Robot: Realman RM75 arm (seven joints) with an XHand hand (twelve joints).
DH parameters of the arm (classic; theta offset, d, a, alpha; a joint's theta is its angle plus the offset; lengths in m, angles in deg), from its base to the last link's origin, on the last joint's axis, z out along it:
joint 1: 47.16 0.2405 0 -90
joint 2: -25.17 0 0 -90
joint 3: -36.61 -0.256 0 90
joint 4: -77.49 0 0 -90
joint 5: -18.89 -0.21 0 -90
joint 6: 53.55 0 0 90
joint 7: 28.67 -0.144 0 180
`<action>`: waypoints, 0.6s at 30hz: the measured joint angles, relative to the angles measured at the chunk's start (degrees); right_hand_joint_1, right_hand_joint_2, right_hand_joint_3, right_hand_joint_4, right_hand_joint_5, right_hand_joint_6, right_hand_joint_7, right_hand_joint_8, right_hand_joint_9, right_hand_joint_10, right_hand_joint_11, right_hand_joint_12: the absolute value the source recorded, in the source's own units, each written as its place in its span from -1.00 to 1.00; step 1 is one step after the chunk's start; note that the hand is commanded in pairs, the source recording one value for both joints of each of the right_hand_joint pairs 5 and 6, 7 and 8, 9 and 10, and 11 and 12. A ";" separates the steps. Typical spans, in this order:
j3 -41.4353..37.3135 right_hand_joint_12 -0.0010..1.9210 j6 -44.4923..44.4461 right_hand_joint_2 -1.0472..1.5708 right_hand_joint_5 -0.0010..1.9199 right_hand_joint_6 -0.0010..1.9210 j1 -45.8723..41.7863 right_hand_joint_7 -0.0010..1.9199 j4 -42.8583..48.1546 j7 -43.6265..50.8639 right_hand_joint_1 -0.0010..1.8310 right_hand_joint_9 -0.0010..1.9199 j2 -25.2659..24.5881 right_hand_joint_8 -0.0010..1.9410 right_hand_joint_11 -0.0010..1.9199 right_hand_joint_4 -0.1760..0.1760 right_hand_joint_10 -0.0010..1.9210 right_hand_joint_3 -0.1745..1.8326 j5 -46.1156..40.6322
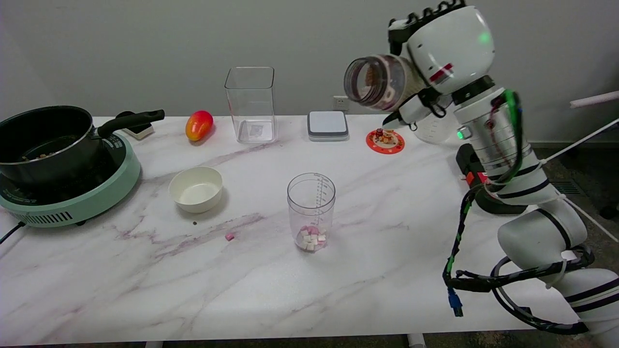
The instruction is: Place the bottle onto the table.
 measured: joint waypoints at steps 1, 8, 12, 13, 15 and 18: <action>-0.14 0.36 0.00 0.70 0.84 0.84 0.06 0.80 -0.56 -0.18 0.53 0.52 0.02 0.78 0.36 0.00 0.52 -0.31 -2.74; -0.65 0.35 -0.58 0.63 0.80 0.80 0.45 0.79 -4.53 -3.63 0.56 0.52 0.13 0.77 0.35 0.00 0.52 -0.24 -20.04; -0.89 0.34 -0.96 0.62 0.80 0.79 0.67 0.78 -7.34 -7.86 0.57 0.52 0.25 0.76 0.34 0.00 0.52 -0.22 -29.03; -0.94 0.34 -0.99 0.61 0.80 0.80 0.73 0.78 -8.14 -9.31 0.57 0.52 0.31 0.76 0.34 0.00 0.52 -0.21 -31.42; -0.98 0.34 -1.04 0.60 0.79 0.79 0.87 0.78 -9.41 -11.43 0.58 0.51 0.46 0.76 0.34 0.00 0.51 -0.20 -34.72; -1.03 0.33 -1.04 0.57 0.76 0.76 1.14 0.77 -11.75 -15.37 0.59 0.50 0.83 0.75 0.33 0.00 0.50 -0.16 -40.27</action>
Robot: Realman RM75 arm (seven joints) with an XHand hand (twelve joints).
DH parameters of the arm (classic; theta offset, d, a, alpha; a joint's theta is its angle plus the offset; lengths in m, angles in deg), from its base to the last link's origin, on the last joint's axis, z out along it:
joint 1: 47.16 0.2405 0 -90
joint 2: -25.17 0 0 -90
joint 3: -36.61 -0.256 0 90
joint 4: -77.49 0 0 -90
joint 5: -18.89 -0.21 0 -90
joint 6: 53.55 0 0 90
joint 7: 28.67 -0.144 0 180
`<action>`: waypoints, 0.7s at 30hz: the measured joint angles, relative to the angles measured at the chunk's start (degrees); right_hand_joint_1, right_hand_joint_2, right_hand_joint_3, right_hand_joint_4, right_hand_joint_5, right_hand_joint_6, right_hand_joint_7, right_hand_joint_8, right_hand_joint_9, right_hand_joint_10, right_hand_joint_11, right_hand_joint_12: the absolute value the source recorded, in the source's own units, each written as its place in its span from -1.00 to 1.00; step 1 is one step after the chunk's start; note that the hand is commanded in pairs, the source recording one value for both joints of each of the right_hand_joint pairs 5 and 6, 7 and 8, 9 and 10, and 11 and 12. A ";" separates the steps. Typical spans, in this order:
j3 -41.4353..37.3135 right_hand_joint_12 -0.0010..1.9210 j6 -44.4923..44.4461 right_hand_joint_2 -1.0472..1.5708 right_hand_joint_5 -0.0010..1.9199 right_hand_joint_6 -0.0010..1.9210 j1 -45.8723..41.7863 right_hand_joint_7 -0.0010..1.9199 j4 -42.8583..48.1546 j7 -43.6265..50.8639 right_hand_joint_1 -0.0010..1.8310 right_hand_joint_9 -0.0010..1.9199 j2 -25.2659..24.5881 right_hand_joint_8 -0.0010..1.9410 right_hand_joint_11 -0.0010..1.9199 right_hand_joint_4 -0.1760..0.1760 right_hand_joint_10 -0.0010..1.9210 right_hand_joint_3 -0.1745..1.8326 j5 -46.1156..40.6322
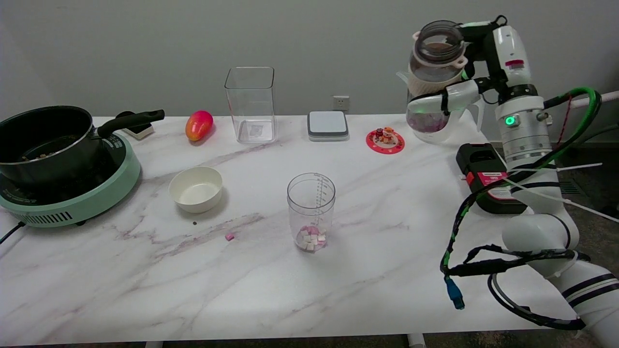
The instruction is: Place the bottle onto the table.
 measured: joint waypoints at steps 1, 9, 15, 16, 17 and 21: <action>0.00 0.33 0.04 0.56 0.76 0.76 0.09 0.77 -0.66 -1.15 0.59 0.50 0.12 0.75 0.33 0.00 0.50 -0.14 -1.53; 0.93 0.31 2.53 0.45 0.71 0.71 1.29 0.73 -5.20 -11.34 0.62 0.48 1.24 0.71 0.31 0.00 0.47 -0.02 -9.68; 4.83 0.30 4.40 0.42 0.70 0.70 3.98 0.73 -9.00 -17.50 0.63 0.47 2.19 0.71 0.30 0.00 0.47 0.02 -13.28; 5.70 0.30 4.63 0.42 0.70 0.70 4.58 0.73 -9.71 -18.31 0.63 0.46 2.35 0.71 0.30 0.00 0.46 0.02 -13.72; 6.60 0.30 4.85 0.42 0.70 0.70 5.25 0.72 -10.41 -19.09 0.63 0.46 2.49 0.71 0.30 0.00 0.46 0.03 -14.12; 9.85 0.30 5.58 0.41 0.70 0.69 7.77 0.72 -13.10 -21.46 0.64 0.46 2.97 0.70 0.30 0.00 0.46 0.04 -14.99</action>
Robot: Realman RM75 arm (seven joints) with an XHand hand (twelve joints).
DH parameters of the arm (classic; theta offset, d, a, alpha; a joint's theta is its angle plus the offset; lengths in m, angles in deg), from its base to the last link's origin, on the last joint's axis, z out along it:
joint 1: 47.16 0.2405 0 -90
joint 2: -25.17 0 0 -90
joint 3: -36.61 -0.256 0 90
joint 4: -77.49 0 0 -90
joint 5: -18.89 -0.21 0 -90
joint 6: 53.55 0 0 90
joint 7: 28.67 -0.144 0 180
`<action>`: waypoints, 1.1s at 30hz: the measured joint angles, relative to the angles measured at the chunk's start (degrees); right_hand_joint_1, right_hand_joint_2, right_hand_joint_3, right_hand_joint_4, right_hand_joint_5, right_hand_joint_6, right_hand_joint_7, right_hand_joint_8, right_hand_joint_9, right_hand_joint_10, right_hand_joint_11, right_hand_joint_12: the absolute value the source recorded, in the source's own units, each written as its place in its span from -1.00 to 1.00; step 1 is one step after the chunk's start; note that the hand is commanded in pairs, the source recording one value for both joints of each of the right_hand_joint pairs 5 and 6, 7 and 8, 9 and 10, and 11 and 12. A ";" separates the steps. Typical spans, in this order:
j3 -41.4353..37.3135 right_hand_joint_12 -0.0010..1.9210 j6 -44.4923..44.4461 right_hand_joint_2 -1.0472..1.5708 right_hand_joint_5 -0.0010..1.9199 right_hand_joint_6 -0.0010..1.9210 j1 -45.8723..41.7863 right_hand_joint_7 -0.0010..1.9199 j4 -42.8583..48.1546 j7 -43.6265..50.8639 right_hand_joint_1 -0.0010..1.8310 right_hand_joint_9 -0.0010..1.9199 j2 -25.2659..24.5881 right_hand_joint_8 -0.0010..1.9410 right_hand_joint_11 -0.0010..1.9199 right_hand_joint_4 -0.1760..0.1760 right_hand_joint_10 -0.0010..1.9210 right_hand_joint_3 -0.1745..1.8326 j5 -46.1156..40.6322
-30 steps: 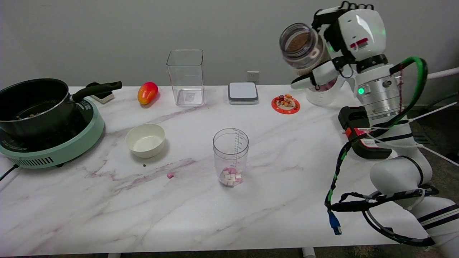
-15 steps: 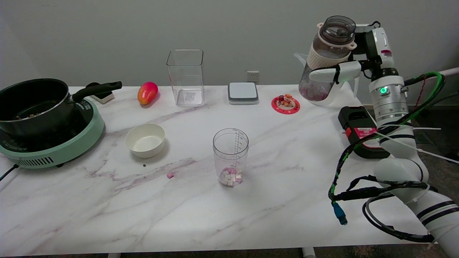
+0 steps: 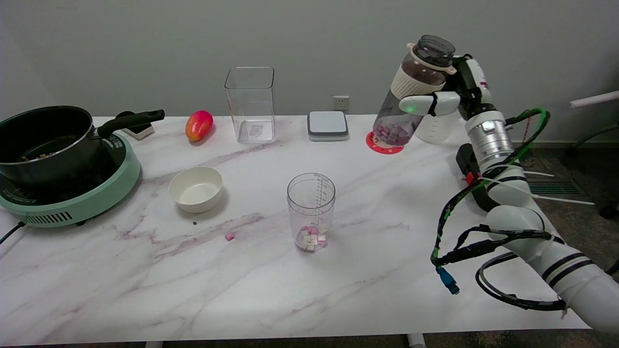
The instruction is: Place the bottle onto the table.
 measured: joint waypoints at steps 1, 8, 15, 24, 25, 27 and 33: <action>0.67 0.30 0.15 0.41 0.70 0.69 0.57 0.72 -0.64 -0.49 0.64 0.46 0.09 0.70 0.30 0.00 0.46 0.04 -0.03; 5.23 0.29 0.86 0.38 0.68 0.68 4.84 0.71 -5.86 -3.04 0.64 0.45 0.01 0.69 0.29 0.00 0.45 0.07 1.30; 8.15 0.31 0.93 0.48 0.74 0.74 8.62 0.73 -11.52 -4.91 0.59 0.46 -1.37 0.71 0.31 0.00 0.46 -0.06 3.66; 12.00 0.34 -0.33 0.73 0.85 0.85 12.94 0.79 -18.28 -6.51 0.46 0.51 -3.58 0.77 0.34 0.00 0.51 -0.36 6.56; 12.38 0.35 -0.58 0.76 0.87 0.87 13.33 0.79 -18.95 -6.62 0.44 0.52 -3.88 0.78 0.35 0.00 0.51 -0.39 6.96; 13.10 0.36 -1.10 0.80 0.90 0.90 14.13 0.81 -20.25 -6.87 0.42 0.53 -4.54 0.79 0.36 0.00 0.53 -0.43 7.95; 14.78 0.40 -3.03 0.99 0.98 0.98 16.15 0.86 -24.39 -7.30 0.27 0.58 -6.74 0.84 0.40 0.00 0.58 -0.55 11.10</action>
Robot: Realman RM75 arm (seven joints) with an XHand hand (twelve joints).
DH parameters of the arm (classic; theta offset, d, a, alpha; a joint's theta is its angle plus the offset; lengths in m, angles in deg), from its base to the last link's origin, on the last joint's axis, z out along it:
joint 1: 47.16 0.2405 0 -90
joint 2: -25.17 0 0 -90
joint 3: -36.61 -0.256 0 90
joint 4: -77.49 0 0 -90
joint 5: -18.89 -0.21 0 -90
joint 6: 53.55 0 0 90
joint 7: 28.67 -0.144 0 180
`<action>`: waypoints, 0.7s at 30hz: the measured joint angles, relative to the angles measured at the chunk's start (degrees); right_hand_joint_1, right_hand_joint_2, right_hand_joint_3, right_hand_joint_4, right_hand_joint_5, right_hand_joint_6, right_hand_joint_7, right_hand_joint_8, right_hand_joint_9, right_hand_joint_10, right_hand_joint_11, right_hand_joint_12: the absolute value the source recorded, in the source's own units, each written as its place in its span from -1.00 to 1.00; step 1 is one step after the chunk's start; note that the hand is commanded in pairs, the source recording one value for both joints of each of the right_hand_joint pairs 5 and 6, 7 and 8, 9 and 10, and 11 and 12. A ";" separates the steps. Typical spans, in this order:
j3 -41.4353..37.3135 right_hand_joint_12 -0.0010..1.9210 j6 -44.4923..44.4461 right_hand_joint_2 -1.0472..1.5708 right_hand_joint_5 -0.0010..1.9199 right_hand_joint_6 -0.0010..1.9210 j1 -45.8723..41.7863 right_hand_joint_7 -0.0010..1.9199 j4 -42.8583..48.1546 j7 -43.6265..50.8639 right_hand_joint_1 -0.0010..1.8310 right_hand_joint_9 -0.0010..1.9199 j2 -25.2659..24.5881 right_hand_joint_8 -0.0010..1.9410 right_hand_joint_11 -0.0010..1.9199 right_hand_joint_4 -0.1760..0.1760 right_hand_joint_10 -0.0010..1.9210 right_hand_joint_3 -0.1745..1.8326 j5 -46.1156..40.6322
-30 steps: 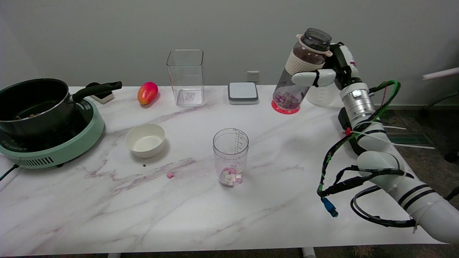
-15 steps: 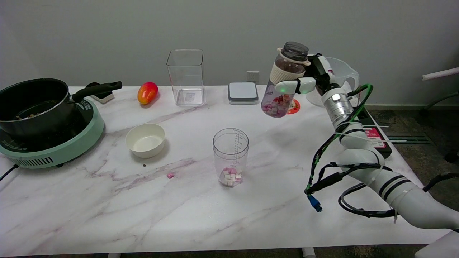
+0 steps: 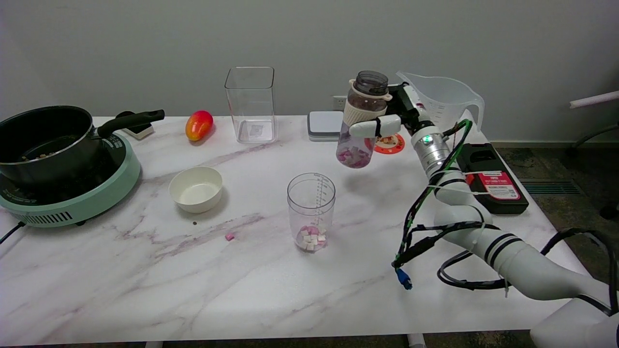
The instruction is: Place the bottle onto the table.
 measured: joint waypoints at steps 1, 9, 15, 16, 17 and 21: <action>0.23 0.41 -0.45 1.00 0.99 0.99 0.32 0.86 -0.79 -0.04 0.26 0.58 -0.40 0.84 0.41 0.00 0.58 -0.56 0.51; 1.65 0.45 -4.50 1.00 1.00 1.00 2.52 0.91 -7.07 -0.18 0.25 0.63 -3.73 0.89 0.45 0.00 0.63 -0.61 4.42; 2.36 0.47 -6.97 1.00 1.00 1.00 3.50 0.92 -10.60 0.41 0.25 0.65 -5.55 0.90 0.47 0.00 0.65 -0.60 6.42; 2.48 0.47 -7.44 1.00 1.00 1.00 3.68 0.93 -11.35 0.57 0.26 0.66 -5.88 0.91 0.48 0.00 0.66 -0.59 6.82; 2.57 0.48 -7.88 1.00 1.00 1.00 3.81 0.93 -11.99 0.77 0.26 0.66 -6.16 0.91 0.48 0.00 0.66 -0.59 7.09; 2.82 0.48 -9.45 1.00 1.00 1.00 4.27 0.93 -14.09 1.71 0.26 0.66 -7.00 0.91 0.48 0.00 0.66 -0.58 7.99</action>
